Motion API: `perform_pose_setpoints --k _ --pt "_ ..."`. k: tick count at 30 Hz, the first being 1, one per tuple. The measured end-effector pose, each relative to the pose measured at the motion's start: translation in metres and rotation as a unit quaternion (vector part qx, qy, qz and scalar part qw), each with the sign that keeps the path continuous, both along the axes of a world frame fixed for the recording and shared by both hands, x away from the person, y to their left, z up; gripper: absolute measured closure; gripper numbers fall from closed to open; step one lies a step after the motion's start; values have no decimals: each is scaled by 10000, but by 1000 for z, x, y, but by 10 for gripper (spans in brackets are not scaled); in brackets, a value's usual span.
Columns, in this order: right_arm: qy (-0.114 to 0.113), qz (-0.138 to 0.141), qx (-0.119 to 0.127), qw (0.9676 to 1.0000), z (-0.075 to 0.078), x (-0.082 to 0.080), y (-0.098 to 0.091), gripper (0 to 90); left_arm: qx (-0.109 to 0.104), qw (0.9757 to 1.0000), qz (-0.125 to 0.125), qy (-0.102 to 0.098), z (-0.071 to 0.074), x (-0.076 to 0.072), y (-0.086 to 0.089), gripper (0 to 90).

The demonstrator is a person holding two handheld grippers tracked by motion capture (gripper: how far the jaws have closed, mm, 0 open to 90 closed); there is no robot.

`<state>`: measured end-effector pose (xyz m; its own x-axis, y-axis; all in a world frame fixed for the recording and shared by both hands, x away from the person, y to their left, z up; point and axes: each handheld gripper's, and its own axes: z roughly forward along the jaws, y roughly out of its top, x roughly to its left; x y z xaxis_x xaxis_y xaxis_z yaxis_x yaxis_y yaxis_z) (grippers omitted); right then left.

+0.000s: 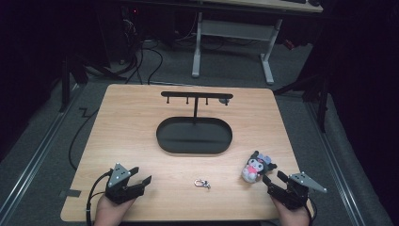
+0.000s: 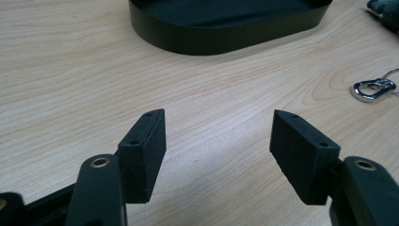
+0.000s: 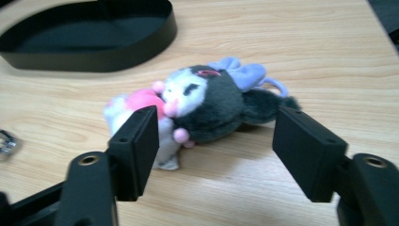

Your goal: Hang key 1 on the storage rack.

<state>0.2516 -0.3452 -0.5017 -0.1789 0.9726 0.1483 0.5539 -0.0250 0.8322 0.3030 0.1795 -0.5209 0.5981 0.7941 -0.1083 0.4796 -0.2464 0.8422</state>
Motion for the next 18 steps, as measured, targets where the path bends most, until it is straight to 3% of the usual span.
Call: perform_pose_setpoints --k 6,12,14,16,17,18 --pt "185 -90 -235 9995 -8 7 -9 419 54 9998 7 -174 1 -1 -3 366" --pt "319 -39 -232 9992 -11 14 -14 460 113 9999 26 -97 -3 0 -4 366" --pt "330 -35 -187 9993 -11 16 -16 571 122 9999 42 -101 -4 0 -3 366" --pt "372 -57 -205 9991 -9 18 -17 825 122 9999 57 -101 -4 -1 -2 367" --pt "372 -57 -205 9991 -9 18 -17 825 122 9999 57 -101 -4 -1 -2 367" --pt "464 -141 -272 9985 -10 22 -18 891 116 9999 65 -101 -4 -1 -2 366"
